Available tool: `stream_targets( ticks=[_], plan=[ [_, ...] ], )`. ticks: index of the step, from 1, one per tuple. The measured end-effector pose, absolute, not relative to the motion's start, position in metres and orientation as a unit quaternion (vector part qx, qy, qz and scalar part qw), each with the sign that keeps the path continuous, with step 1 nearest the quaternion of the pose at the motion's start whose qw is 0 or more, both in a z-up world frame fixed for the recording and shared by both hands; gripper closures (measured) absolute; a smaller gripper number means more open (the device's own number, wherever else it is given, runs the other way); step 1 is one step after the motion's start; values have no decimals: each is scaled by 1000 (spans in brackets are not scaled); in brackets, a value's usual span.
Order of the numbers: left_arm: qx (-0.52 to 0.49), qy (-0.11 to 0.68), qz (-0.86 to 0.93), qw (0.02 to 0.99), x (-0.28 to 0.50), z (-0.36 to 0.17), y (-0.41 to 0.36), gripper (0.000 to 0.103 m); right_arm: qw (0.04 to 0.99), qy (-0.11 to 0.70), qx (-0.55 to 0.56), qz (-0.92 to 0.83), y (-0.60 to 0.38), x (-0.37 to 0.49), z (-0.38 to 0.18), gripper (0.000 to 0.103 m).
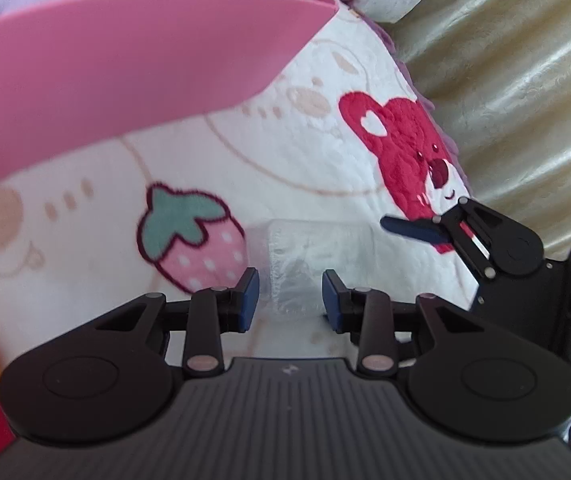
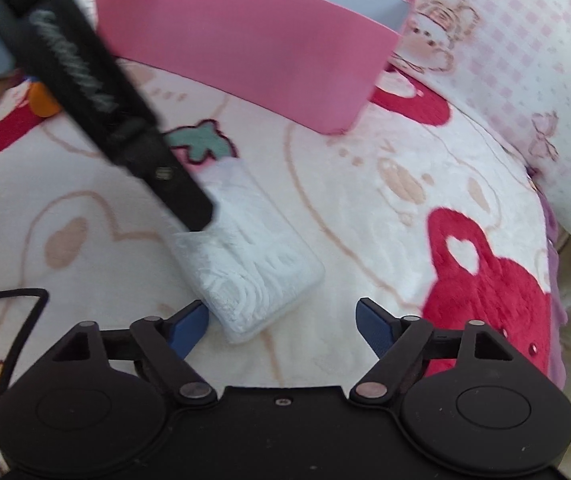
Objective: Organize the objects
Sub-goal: 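Move the left tool toward the clear plastic floss-pick box, then close the left gripper on the clear floss-pick box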
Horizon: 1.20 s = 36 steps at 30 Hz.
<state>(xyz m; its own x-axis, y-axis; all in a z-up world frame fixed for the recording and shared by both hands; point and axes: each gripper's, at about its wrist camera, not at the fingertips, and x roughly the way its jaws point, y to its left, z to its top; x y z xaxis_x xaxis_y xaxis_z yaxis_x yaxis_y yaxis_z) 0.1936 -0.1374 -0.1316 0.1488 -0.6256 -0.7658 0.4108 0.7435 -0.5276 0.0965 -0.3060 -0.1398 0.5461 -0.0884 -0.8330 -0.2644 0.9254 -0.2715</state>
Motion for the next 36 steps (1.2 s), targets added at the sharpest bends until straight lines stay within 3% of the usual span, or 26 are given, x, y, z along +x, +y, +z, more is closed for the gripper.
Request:
stream_targets(
  ticks=[12, 20, 36],
  plan=[
    [-116, 533, -302, 782, 196, -135, -131, 69, 884, 464, -2, 55, -324, 83, -138, 15],
    [-150, 538, -299, 774, 191, -144, -134, 70, 885, 462, 25, 55, -306, 96, -144, 8],
    [-133, 530, -294, 784, 179, -139, -141, 67, 899, 436, 30, -5, -294, 90, -153, 9]
  ],
)
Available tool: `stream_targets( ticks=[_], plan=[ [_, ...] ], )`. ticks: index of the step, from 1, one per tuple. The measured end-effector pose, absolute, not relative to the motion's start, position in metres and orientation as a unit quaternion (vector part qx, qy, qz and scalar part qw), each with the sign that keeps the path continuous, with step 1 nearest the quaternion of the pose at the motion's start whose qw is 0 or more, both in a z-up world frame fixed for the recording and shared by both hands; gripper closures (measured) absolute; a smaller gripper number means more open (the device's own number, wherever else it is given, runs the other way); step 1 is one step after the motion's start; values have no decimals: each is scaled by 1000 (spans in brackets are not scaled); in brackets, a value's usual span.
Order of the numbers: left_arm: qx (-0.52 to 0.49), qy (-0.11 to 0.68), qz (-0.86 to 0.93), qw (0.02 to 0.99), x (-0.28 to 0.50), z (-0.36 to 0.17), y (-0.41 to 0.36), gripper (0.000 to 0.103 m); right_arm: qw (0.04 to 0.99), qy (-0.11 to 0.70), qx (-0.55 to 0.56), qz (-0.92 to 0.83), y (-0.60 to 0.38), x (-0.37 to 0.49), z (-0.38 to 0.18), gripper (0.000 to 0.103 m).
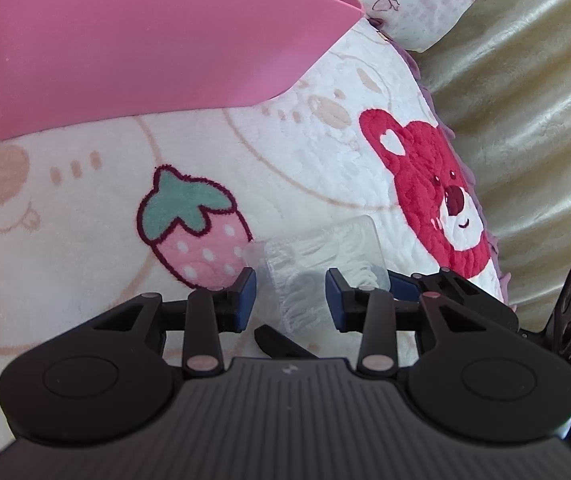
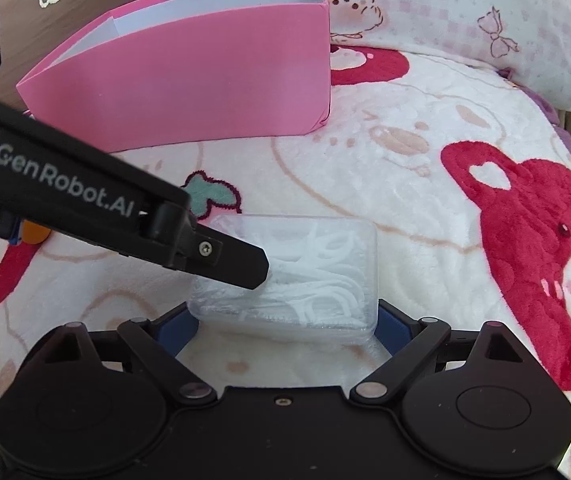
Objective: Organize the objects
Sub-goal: 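Close the left gripper on the clear floss-pick box, then lift the floss-pick box with the left gripper toward the pink box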
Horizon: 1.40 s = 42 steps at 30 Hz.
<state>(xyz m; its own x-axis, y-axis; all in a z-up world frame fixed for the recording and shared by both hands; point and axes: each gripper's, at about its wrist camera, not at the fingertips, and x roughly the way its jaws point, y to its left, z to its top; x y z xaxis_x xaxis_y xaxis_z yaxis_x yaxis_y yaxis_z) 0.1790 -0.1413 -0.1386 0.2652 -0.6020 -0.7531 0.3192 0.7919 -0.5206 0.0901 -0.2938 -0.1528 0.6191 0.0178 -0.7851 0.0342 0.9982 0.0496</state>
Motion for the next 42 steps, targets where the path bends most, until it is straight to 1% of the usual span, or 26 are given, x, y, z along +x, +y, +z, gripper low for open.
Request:
stream_targets(
  ticks=[8, 15, 28, 35, 42],
  plan=[
    [-139, 535, -290, 781, 171, -125, -136, 67, 901, 433, 8, -7, -283, 83, -140, 9],
    [-140, 535, -290, 781, 167, -104, -128, 67, 902, 431, 17, -7, -277, 81, -122, 9],
    [-125, 515, -296, 795, 147, -52, -105, 67, 909, 415, 28, 5, -257, 69, -81, 8],
    [-102, 496, -293, 811, 135, -25, -98, 67, 917, 399, 24, 7, -248, 64, -56, 9],
    [-104, 486, -283, 821, 127, -6, -82, 67, 921, 390, 6, 20, -233, 65, -39, 9]
  ],
)
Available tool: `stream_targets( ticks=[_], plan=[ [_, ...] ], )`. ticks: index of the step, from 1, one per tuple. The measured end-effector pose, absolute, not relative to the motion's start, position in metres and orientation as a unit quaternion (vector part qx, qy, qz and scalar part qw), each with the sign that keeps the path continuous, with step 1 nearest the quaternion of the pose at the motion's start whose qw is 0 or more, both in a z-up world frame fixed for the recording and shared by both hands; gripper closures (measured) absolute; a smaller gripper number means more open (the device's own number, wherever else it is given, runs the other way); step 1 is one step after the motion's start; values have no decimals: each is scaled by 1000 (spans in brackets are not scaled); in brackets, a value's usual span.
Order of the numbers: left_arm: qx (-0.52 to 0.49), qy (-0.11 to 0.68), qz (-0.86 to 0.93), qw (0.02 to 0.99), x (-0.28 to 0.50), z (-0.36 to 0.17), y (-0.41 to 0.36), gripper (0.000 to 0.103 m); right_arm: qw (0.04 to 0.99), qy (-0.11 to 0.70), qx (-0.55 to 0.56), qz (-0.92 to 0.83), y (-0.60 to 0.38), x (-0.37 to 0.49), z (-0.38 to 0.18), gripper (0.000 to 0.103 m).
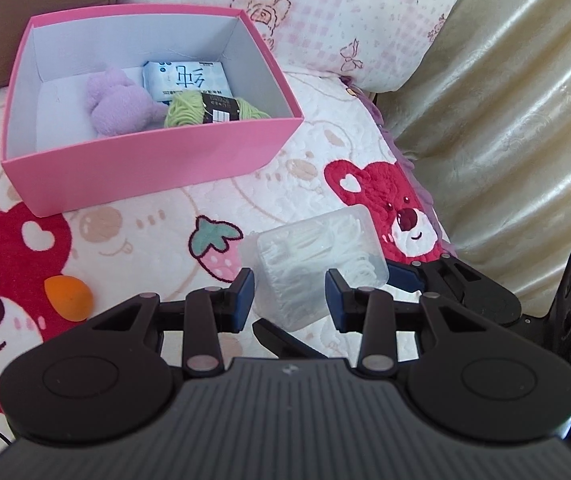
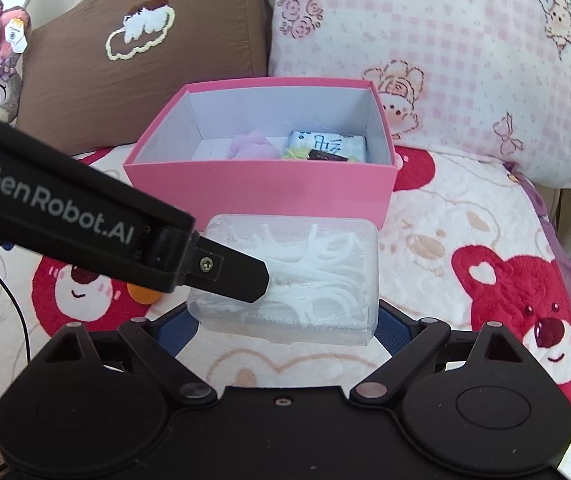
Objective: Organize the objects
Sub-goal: 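Lift the floss-pick box with the left gripper toward the pink box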
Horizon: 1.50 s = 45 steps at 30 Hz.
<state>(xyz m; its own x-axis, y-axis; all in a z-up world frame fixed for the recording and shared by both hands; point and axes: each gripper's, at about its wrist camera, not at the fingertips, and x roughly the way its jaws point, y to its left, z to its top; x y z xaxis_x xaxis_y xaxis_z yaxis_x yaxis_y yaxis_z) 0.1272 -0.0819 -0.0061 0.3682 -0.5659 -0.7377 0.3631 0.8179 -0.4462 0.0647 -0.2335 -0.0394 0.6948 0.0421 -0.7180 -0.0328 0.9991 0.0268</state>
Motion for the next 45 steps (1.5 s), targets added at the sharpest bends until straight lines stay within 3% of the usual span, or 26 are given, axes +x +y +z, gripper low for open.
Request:
stream_targets(
  ticks=[14, 45],
  plan=[
    [-137, 446, -277, 840, 131, 29, -45, 67, 928, 367, -46, 40, -207, 84, 2, 8],
    [-168, 415, -275, 851, 165, 15, -22, 67, 932, 354, -41, 59, -206, 126, 1, 9]
  ],
)
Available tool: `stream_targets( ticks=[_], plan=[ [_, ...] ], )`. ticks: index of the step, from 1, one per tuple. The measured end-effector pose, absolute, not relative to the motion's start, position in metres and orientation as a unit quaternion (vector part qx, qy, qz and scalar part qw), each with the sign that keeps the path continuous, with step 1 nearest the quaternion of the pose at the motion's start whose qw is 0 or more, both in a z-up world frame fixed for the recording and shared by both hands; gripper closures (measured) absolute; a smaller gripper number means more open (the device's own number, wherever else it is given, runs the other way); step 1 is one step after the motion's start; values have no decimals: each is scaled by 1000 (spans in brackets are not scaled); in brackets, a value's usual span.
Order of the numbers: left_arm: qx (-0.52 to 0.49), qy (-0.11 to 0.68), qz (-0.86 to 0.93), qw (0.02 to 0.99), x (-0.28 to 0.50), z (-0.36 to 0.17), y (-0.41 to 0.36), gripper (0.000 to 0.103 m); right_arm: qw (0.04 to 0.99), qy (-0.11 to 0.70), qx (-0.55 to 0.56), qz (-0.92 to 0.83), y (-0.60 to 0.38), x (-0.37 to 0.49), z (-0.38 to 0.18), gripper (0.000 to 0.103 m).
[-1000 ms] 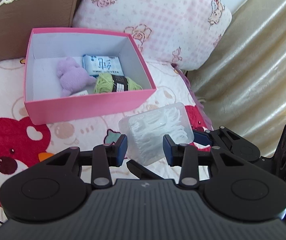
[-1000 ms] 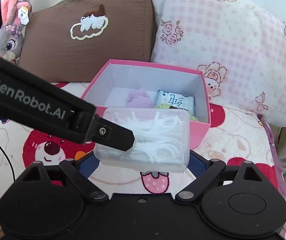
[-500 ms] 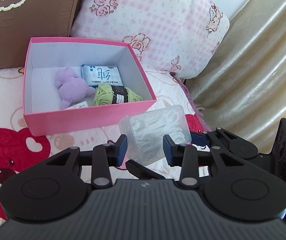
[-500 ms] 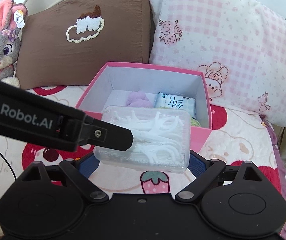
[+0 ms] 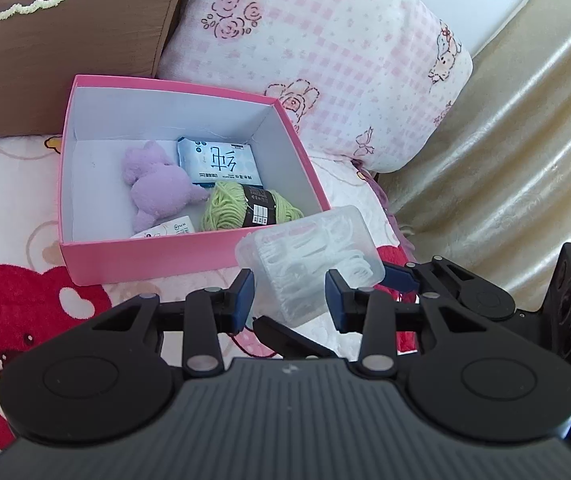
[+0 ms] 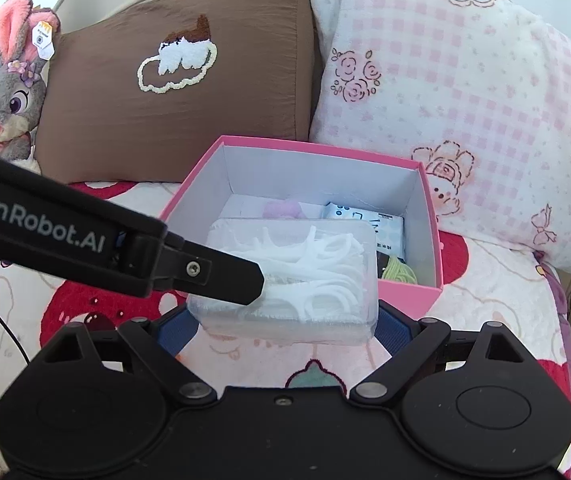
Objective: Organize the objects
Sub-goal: 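Lift the floss-pick box with the left gripper toward the pink box, then lower the floss-pick box into the pink box with the left gripper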
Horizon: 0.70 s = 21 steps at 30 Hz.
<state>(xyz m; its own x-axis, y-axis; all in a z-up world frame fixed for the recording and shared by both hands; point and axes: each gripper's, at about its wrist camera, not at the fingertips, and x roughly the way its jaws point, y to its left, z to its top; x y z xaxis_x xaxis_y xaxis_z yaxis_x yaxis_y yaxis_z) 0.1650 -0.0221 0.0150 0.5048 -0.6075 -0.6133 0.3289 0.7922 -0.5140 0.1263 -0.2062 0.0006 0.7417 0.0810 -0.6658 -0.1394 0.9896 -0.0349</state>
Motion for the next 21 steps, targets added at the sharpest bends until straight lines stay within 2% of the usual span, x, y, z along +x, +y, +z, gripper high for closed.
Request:
stream_targets(
  ticks=[8, 13, 21],
  plan=[
    [-182, 420, -273, 846, 176, 6, -12, 66, 931, 357, -22, 72, -208, 135, -7, 9],
    [-195, 412, -278, 845, 187, 10, -6, 66, 933, 349, -46, 73, -204, 145, 0, 9],
    [-199, 417, -254, 850, 235, 23, -8, 66, 929, 359, -53, 76, -210, 191, 12, 9]
  ],
)
